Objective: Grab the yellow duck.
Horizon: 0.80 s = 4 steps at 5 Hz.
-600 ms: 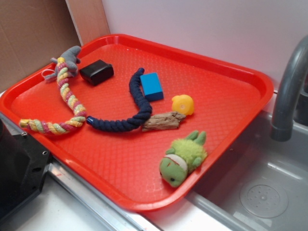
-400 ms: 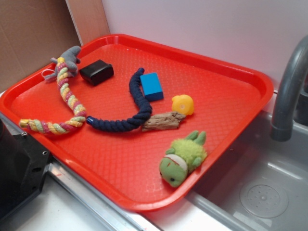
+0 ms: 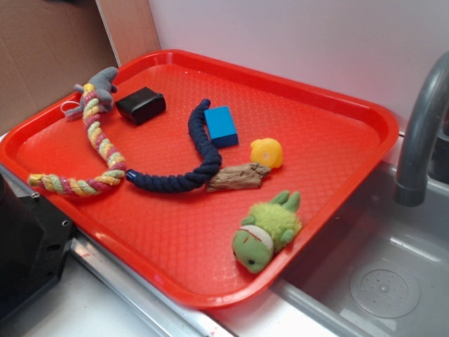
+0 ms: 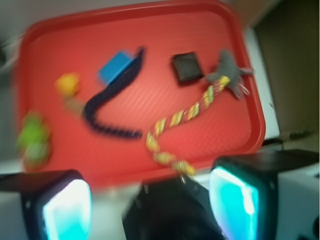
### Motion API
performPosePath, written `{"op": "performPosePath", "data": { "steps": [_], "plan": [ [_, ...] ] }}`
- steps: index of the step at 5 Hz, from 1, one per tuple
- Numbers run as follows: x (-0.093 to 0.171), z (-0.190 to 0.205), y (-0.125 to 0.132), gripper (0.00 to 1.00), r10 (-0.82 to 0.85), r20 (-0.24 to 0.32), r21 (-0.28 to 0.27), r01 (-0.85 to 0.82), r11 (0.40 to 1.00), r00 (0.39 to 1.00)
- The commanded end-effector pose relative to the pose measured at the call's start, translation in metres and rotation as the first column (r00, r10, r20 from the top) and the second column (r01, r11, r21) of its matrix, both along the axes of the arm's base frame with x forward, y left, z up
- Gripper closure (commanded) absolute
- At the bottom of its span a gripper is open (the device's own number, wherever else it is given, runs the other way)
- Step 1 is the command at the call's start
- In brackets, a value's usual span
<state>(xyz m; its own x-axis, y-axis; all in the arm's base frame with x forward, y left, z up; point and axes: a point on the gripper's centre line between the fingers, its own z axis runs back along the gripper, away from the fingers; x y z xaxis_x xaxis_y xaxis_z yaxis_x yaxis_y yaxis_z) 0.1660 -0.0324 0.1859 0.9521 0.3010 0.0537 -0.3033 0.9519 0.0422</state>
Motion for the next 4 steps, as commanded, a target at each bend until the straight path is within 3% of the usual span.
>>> {"op": "performPosePath", "data": {
  "steps": [1,2,3,4],
  "plan": [
    [0.096,-0.073,-0.046,0.0,0.307,0.024,-0.216,-0.295,0.931,0.951],
    [0.116,-0.108,-0.065,0.0,0.139,0.039,-0.333,-0.118,0.936,0.99],
    [0.119,-0.135,-0.085,0.0,-0.113,0.049,-0.274,0.122,0.954,0.992],
    [0.11,-0.148,-0.092,0.0,-0.265,0.013,-0.221,0.262,0.94,0.964]
  ]
}}
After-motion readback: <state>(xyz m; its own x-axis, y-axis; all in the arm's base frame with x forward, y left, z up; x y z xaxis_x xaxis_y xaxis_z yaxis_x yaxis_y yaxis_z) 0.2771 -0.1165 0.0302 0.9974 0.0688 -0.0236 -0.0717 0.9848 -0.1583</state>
